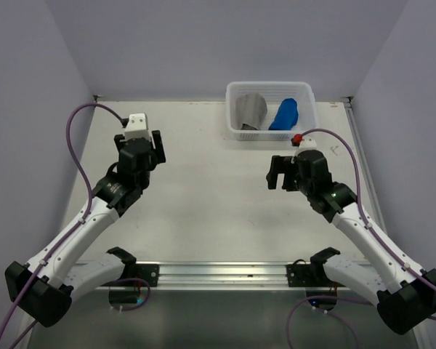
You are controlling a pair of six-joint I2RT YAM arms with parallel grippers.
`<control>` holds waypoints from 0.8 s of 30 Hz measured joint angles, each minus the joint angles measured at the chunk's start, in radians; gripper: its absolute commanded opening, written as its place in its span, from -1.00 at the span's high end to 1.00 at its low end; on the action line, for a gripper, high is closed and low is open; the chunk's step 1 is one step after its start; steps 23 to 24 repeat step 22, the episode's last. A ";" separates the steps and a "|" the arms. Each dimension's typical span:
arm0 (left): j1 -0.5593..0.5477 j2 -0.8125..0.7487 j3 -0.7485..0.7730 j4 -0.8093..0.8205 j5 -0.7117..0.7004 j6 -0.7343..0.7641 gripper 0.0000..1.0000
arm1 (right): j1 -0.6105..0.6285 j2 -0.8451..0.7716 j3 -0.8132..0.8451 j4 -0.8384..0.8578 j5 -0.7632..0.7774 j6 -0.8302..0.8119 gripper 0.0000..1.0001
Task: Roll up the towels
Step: Place the rolled towel into the container
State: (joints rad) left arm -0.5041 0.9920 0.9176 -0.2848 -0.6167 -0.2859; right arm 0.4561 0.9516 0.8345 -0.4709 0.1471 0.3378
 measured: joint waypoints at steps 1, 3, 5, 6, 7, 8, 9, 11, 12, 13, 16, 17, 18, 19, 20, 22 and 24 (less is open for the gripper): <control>0.000 0.000 0.000 0.005 -0.003 0.002 -0.47 | 0.000 -0.006 -0.013 -0.002 0.003 0.007 -0.98; 0.000 0.000 0.000 0.013 -0.008 0.009 -0.47 | 0.000 -0.005 -0.016 -0.004 0.026 0.021 -0.98; 0.000 0.000 0.000 0.015 -0.009 0.010 -0.47 | 0.000 0.003 -0.011 -0.007 0.054 0.032 -0.98; 0.000 0.000 0.000 0.016 -0.010 0.011 -0.48 | 0.000 0.014 -0.002 -0.016 0.074 0.039 -0.98; 0.000 0.000 0.000 0.016 -0.010 0.011 -0.48 | -0.001 0.027 0.007 -0.020 0.087 0.045 -0.98; 0.000 0.001 0.000 0.015 -0.009 0.011 -0.48 | -0.001 0.042 0.016 -0.024 0.101 0.051 -0.98; 0.000 0.004 0.000 0.015 -0.009 0.011 -0.48 | -0.001 0.054 0.022 -0.028 0.107 0.056 -0.98; 0.000 0.014 0.000 0.014 -0.009 0.010 -0.49 | -0.001 0.076 0.031 -0.039 0.121 0.063 -0.98; 0.000 0.022 0.000 0.014 -0.010 0.010 -0.50 | -0.001 0.083 0.032 -0.041 0.124 0.065 -0.98; 0.000 0.032 0.000 0.014 -0.011 0.010 -0.50 | -0.001 0.085 0.033 -0.045 0.125 0.066 -0.98; 0.000 0.058 0.000 0.008 -0.016 0.010 -0.53 | -0.001 0.087 0.036 -0.047 0.128 0.070 -0.98; 0.000 0.063 0.000 0.006 -0.016 0.010 -0.55 | -0.001 0.087 0.038 -0.047 0.131 0.071 -0.98; 0.000 0.066 0.000 0.005 -0.016 0.010 -0.56 | -0.001 0.088 0.042 -0.049 0.137 0.072 -0.98; 0.000 0.066 0.000 0.005 -0.016 0.010 -0.56 | -0.001 0.090 0.045 -0.050 0.144 0.073 -0.98; 0.000 0.066 0.000 0.005 -0.016 0.010 -0.57 | -0.001 0.092 0.050 -0.051 0.150 0.074 -0.98; 0.000 0.066 0.000 0.006 -0.016 0.010 -0.58 | -0.003 0.103 0.055 -0.049 0.153 0.074 -0.98; 0.000 0.066 0.000 0.006 -0.016 0.010 -0.58 | -0.003 0.103 0.055 -0.049 0.153 0.074 -0.98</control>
